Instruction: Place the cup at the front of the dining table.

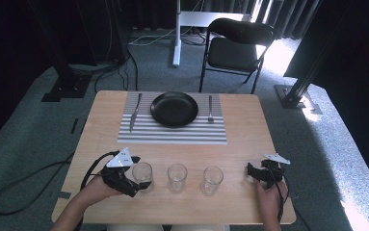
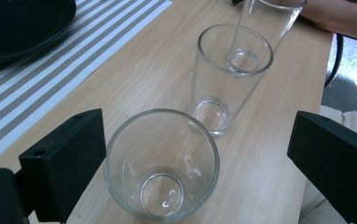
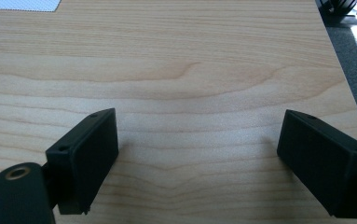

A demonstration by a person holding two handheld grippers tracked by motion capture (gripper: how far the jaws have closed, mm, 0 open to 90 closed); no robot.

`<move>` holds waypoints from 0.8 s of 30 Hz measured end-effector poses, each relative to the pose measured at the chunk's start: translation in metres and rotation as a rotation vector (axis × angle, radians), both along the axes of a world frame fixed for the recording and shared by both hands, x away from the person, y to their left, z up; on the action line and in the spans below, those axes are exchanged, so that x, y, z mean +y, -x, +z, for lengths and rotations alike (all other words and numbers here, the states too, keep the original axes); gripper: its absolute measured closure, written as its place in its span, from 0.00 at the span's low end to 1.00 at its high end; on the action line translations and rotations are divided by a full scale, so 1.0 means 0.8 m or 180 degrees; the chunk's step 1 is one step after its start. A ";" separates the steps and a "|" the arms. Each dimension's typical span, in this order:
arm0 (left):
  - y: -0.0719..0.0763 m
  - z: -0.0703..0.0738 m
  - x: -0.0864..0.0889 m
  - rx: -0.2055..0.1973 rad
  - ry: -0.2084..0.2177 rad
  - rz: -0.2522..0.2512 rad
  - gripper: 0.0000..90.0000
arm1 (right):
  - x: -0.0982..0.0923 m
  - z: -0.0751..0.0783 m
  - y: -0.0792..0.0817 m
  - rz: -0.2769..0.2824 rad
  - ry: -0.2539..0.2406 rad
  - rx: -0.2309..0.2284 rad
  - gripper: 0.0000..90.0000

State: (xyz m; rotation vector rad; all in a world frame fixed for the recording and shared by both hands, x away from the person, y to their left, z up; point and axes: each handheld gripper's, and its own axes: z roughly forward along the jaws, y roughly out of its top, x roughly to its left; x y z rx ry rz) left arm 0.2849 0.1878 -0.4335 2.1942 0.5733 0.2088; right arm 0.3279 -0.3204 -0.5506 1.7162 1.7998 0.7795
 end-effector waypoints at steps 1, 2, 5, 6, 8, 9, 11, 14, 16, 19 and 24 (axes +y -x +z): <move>-0.001 0.000 -0.003 -0.0012 -0.0012 -0.0006 0.05 | 0.000 0.000 0.000 0.0000 0.0000 0.0000 0.13; -0.001 0.000 -0.006 0.0007 -0.0015 -0.0029 0.05 | 0.000 0.000 0.000 0.0000 0.0000 0.0000 0.13; -0.003 -0.001 -0.014 0.0005 -0.0025 -0.0047 0.05 | 0.000 0.000 0.000 0.0000 0.0000 0.0000 0.13; -0.004 0.000 -0.016 -0.0012 -0.0035 -0.0050 0.05 | 0.000 0.000 0.000 0.0000 0.0000 0.0000 0.13; -0.005 0.000 -0.022 0.0009 -0.0043 -0.0092 0.05 | 0.000 0.000 0.000 0.0000 0.0000 0.0000 0.13; -0.005 0.000 -0.024 -0.0002 -0.0051 -0.0097 0.05 | 0.000 0.000 0.000 0.0000 0.0000 0.0000 0.13; -0.006 0.001 -0.029 0.0003 -0.0072 -0.0129 0.05 | 0.000 0.000 0.000 0.0000 0.0000 0.0000 0.13; -0.007 0.002 -0.036 0.0003 -0.0085 -0.0152 0.05 | 0.000 0.000 0.000 0.0000 0.0000 0.0000 0.13; -0.009 0.002 -0.039 0.0020 -0.0085 -0.0153 0.05 | 0.000 0.000 0.000 0.0000 0.0000 0.0000 0.13; -0.012 0.002 -0.042 0.0044 -0.0080 -0.0177 0.05 | 0.000 0.000 0.000 -0.0001 0.0000 0.0001 0.13; -0.011 0.006 -0.053 0.0031 -0.0050 -0.0236 0.05 | 0.000 0.000 0.000 -0.0001 -0.0001 0.0001 0.13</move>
